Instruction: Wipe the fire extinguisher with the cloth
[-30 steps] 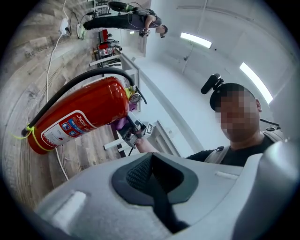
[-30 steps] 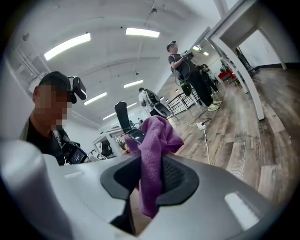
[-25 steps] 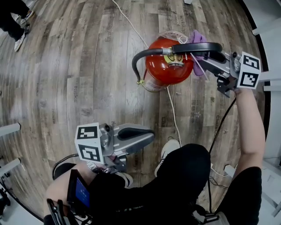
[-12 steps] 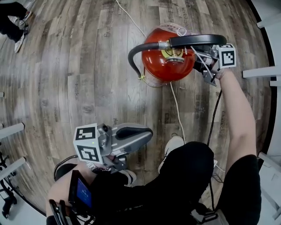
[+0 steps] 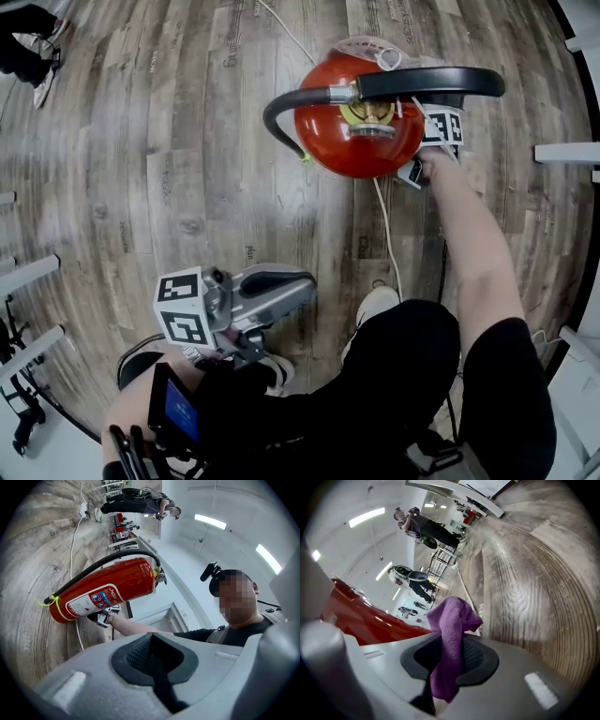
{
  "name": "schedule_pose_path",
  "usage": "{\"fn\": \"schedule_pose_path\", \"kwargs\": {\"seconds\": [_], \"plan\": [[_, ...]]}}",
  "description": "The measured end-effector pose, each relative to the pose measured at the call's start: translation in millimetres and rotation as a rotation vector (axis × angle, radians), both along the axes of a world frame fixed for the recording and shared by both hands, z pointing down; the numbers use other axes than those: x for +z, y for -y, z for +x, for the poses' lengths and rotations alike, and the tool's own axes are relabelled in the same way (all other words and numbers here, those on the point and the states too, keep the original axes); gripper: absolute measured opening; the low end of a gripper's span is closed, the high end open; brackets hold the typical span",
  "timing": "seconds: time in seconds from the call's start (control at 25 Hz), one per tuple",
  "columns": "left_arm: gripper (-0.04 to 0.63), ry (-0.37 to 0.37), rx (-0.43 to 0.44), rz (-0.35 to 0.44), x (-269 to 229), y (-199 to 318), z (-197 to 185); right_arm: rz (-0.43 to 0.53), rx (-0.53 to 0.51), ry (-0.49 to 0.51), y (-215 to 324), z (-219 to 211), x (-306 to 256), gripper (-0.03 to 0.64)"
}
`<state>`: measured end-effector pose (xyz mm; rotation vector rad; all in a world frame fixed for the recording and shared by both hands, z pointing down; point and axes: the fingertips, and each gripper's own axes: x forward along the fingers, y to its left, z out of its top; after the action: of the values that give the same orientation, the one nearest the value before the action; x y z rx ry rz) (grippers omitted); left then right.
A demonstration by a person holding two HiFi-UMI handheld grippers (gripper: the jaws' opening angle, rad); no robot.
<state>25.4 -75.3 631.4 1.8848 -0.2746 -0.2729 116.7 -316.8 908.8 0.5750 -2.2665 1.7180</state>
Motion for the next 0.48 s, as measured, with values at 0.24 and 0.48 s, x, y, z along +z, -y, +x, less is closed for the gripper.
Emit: {"fn": "schedule_pose_path", "kwargs": {"seconds": [0.24,0.48], "plan": [[-0.002,0.019,0.008,-0.003,7,-2,6,-0.047,0.032,-0.122,-3,4,30,0.091],[-0.002,0.006,0.026,0.015,3,-4,14,0.018,0.031,-0.013,-4,1,-5,0.089]]}}
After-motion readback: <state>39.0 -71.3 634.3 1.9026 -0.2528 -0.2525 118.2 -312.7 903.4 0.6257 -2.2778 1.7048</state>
